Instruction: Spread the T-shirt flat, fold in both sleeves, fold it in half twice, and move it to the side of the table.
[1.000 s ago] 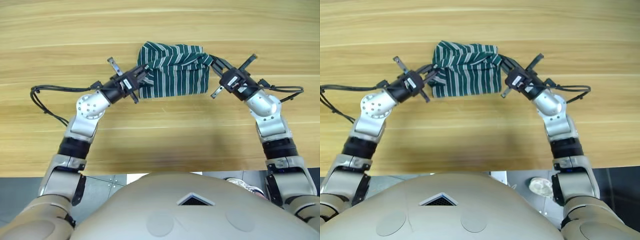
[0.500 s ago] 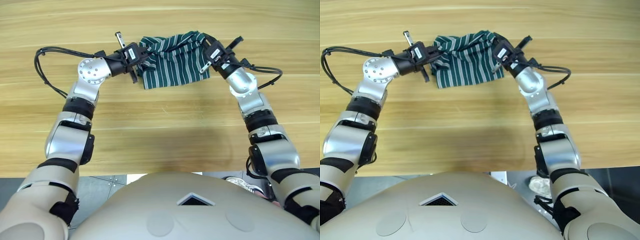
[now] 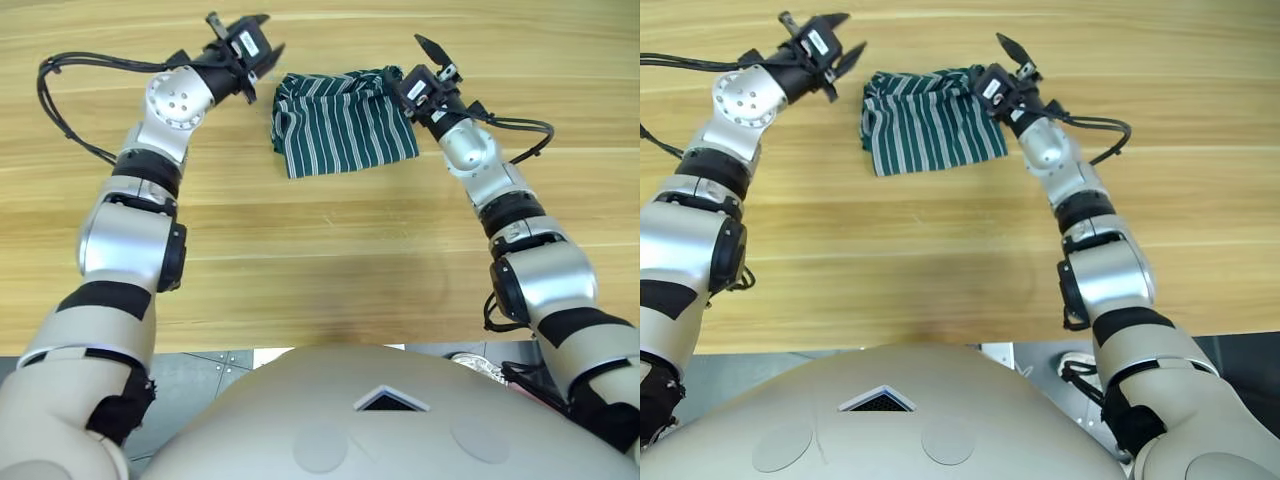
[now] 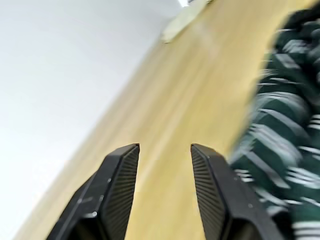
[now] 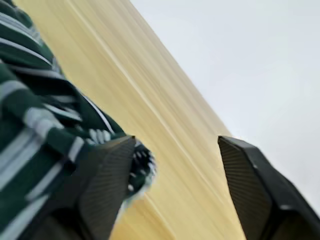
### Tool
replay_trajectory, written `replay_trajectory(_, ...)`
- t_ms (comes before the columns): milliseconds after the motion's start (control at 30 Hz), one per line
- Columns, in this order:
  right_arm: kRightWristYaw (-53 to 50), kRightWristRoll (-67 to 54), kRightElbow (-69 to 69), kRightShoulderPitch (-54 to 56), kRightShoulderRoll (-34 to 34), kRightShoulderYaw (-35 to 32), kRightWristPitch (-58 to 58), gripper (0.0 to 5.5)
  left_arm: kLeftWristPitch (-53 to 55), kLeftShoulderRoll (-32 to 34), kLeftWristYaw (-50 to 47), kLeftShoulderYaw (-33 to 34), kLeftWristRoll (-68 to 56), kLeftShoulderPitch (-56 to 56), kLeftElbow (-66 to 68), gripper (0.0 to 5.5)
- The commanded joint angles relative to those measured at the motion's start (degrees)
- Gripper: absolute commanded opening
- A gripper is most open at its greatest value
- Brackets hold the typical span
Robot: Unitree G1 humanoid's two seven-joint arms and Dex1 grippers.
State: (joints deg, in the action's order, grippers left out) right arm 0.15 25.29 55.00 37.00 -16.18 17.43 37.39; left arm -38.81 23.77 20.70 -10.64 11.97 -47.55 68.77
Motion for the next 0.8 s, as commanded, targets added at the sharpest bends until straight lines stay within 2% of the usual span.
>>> replay_trajectory(33,6.41,1.45,-10.47,-4.36,-1.48,4.37,4.74,3.16,-4.48,1.84,-4.09,4.27,-2.61,3.96,-2.79,1.90)
replay_trajectory(133,11.22,2.25,-12.60,-6.31,-2.91,7.10,5.79,3.16,-6.85,1.58,-6.96,6.09,-3.32,8.74,-5.30,1.90)
replay_trajectory(267,12.48,3.39,-3.82,-1.52,-2.30,8.04,3.58,3.16,-9.18,-1.68,-7.15,8.26,-7.05,18.02,-11.75,1.90)
replay_trajectory(433,8.45,3.60,11.69,10.51,0.48,6.19,-2.20,3.16,-9.64,-4.42,-7.29,9.23,-9.07,28.59,-18.49,1.90)
replay_trajectory(567,5.67,1.67,18.94,16.36,2.28,3.18,-8.55,3.16,-8.37,-5.81,-6.19,11.43,-12.29,32.58,-19.08,1.90)
replay_trajectory(667,3.91,-0.60,21.78,18.12,2.61,-0.39,-14.61,3.16,-7.99,-7.23,-5.48,11.88,-13.59,33.80,-19.30,1.90)
replay_trajectory(800,-0.23,-0.27,23.16,17.16,1.47,-1.83,-20.98,3.16,-8.04,-8.26,-5.55,11.61,-12.81,34.31,-18.91,1.90)
